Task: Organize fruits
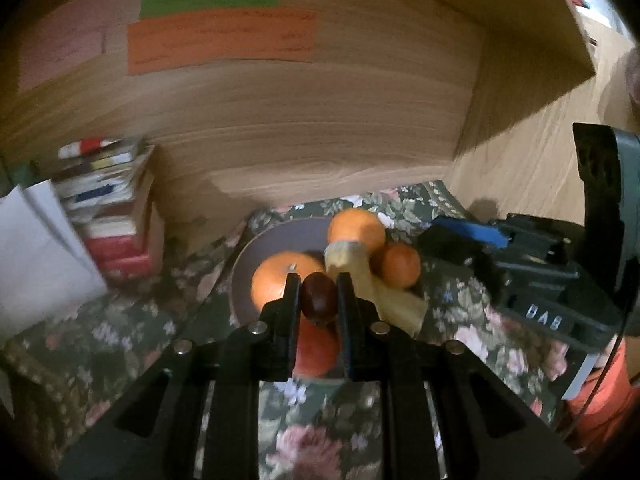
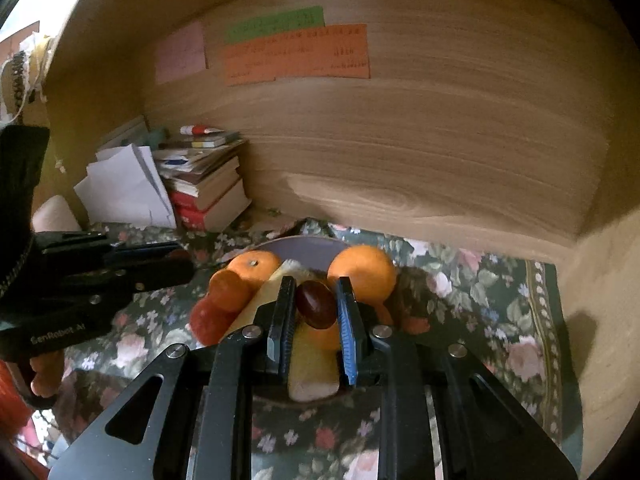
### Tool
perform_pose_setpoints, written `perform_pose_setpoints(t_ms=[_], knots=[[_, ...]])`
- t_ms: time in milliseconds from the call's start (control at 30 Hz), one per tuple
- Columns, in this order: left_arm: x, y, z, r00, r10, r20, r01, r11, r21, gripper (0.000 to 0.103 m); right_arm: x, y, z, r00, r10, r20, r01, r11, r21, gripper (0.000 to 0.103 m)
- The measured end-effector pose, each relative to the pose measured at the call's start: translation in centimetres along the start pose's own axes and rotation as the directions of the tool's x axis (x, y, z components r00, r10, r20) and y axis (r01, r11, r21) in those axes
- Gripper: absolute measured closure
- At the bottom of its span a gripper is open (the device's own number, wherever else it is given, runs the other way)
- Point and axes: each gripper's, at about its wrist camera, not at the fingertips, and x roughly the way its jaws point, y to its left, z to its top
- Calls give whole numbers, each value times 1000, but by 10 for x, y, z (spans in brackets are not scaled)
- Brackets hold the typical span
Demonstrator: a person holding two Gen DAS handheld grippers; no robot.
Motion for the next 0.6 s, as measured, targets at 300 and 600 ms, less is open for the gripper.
perform_pose_setpoints(t_ms=[300, 600], knots=[[49, 2, 20, 999, -13, -53, 12, 1000, -20, 86, 40, -14, 8, 998, -2, -67, 3, 1000, 17, 85], [59, 1, 17, 997, -32, -70, 31, 999, -12, 74, 47, -21, 10, 996, 46, -82, -41, 997, 67, 73]])
